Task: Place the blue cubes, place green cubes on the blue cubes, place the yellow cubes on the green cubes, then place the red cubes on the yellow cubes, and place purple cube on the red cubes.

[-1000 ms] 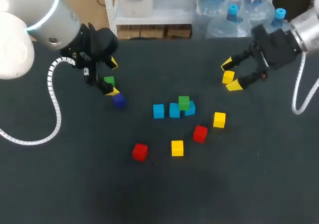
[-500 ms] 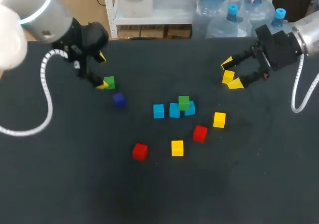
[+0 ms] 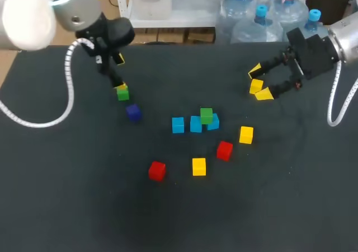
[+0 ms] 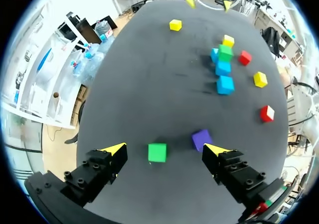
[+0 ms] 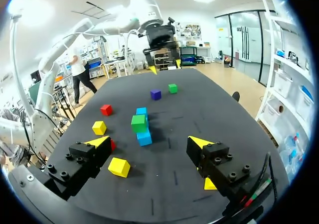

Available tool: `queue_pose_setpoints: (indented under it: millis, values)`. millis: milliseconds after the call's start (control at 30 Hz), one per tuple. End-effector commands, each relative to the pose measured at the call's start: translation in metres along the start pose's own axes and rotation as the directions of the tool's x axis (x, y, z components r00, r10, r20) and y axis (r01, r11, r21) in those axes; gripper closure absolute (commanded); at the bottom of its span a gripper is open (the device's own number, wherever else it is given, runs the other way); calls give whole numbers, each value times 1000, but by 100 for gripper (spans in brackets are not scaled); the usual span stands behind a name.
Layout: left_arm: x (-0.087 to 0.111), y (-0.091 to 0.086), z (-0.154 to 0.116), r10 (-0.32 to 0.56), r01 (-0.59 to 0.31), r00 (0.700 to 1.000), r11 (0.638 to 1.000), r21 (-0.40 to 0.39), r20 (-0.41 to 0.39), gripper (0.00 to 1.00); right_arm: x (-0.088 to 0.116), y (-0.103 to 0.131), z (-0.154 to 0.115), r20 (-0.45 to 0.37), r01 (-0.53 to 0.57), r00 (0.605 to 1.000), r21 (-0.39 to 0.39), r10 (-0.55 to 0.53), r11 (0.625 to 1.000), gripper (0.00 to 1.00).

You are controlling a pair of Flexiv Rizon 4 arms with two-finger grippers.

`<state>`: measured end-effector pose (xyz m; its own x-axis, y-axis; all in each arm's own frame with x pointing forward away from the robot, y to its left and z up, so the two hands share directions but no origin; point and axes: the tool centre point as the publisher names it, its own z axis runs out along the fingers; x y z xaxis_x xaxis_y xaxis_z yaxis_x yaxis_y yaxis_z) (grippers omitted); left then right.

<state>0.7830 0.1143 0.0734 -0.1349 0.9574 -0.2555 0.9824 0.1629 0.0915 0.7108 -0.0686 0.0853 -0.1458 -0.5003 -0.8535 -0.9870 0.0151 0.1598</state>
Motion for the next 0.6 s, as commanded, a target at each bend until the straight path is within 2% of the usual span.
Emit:
queue_pose_setpoints:
  millis: [33, 333, 467, 600]
  values:
    - [-7, 15, 14, 7, -6, 1000, 999, 50, -27, 0, 0, 0, 0, 1, 1, 1000, 0, -1, 1000, 0]
    - [20, 11, 34, 53, -49, 998, 994, 93, -37, 0, 0, 0, 0, 1, 1, 1000, 0, -1, 1000, 0]
    - [36, 6, 38, 16, -11, 999, 992, 122, -41, 0, 0, 0, 0, 1, 1, 1000, 0, -1, 1000, 0]
    - [40, 3, 37, -2, 7, 999, 992, 123, -40, 0, 0, 0, 0, 1, 1, 1000, 0, -1, 1000, 0]
